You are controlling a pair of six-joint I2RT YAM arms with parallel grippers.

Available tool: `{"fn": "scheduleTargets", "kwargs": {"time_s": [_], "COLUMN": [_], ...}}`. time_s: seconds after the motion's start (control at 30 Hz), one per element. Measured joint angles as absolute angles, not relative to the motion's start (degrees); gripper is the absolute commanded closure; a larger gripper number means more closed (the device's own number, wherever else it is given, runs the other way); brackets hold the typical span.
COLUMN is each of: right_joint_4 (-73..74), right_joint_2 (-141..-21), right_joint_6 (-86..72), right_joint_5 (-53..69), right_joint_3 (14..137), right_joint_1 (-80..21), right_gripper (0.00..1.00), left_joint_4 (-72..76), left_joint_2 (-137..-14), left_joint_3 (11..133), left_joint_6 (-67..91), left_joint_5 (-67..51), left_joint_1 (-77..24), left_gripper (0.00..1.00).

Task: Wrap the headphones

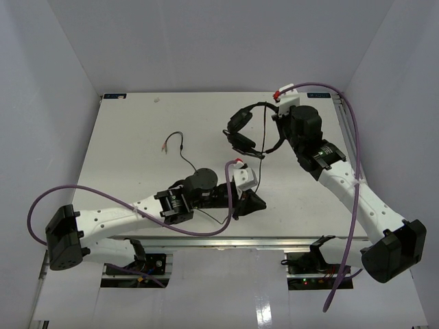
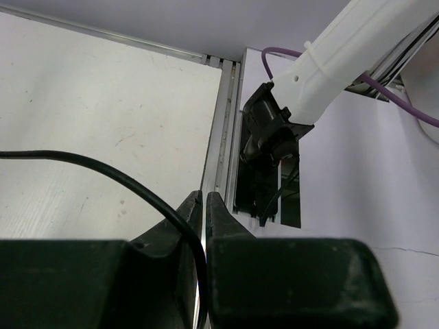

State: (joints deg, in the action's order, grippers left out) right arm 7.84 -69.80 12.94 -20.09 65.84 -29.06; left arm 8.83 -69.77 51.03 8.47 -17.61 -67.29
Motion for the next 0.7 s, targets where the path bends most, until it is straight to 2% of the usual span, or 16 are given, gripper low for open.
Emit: {"fn": "scheduleTargets", "kwargs": {"time_s": [0.33, 0.5, 0.7], "right_joint_4": [3.76, 2.77, 3.00], "right_joint_2": [-69.91, -69.66, -66.77], "right_joint_6": [15.69, 17.06, 18.55], "right_joint_5": [-23.12, -23.47, -22.15], "right_joint_3": [62.34, 58.45, 54.99], "right_joint_1": [-31.94, -32.45, -32.45], "right_gripper": [0.92, 0.92, 0.92], "left_joint_4": [4.82, 0.95, -4.64], "left_joint_2": [-77.45, -75.66, -69.97], "left_joint_3": [58.41, 60.84, 60.86], "left_joint_6": [5.69, 3.61, 2.22], "left_joint_5": [-18.84, -16.79, -14.86], "left_joint_1": [-67.31, -65.65, -59.09], "left_gripper": [0.84, 0.84, 0.84]}}
